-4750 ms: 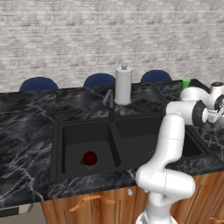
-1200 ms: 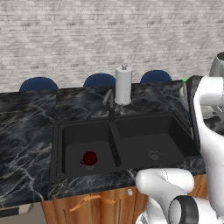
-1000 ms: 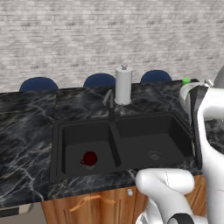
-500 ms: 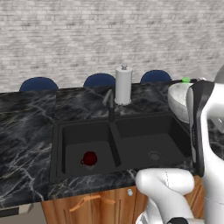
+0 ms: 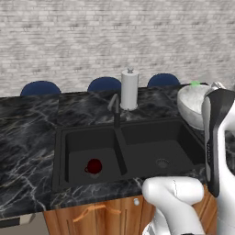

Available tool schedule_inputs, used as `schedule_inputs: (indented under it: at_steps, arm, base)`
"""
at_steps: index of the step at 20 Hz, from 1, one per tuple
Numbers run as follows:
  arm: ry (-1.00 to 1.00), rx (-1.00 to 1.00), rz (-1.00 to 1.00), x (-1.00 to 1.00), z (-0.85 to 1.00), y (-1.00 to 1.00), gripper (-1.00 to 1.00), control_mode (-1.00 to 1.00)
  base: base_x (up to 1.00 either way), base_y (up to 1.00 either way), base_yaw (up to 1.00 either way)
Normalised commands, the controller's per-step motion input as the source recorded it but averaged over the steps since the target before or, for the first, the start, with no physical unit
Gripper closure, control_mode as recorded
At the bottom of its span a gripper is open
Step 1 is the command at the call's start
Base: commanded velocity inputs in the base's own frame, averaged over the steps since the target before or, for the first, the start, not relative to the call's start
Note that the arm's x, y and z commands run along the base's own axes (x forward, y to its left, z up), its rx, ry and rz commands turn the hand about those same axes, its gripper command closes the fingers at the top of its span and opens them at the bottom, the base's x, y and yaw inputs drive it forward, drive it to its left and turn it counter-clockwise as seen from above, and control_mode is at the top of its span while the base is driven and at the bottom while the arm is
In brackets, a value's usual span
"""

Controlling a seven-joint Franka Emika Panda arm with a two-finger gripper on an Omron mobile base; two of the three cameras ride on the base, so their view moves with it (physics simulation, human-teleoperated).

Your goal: Pick the mug and place it in the sink. Pick the bowl and place it in the open cabinet and then close the cabinet.

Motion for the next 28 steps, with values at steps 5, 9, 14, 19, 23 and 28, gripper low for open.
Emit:
schedule_inputs:
  at_steps: [5, 9, 14, 19, 23, 28]
  arm:
    - [0.00, 0.00, 0.00, 0.00, 0.00, 0.00, 1.00, 1.00]
    - [0.00, 0.00, 0.00, 0.00, 0.00, 0.00, 1.00, 1.00]
    - [0.00, 0.00, 0.00, 0.00, 0.00, 0.00, 1.00, 1.00]
    - [0.00, 0.00, 0.00, 0.00, 0.00, 0.00, 1.00, 1.00]
    - [0.00, 0.00, 0.00, 0.00, 0.00, 0.00, 1.00, 1.00]
    - [0.00, 0.00, 0.00, 0.00, 0.00, 0.00, 1.00, 1.00]
  base:
    - [-0.03, 0.00, -0.72]
    - [0.00, 0.00, -1.00]
    - [0.00, 0.00, -1.00]
    - [0.00, 0.00, -1.00]
    - [0.00, 0.00, -1.00]
    - [0.00, 0.00, -1.00]
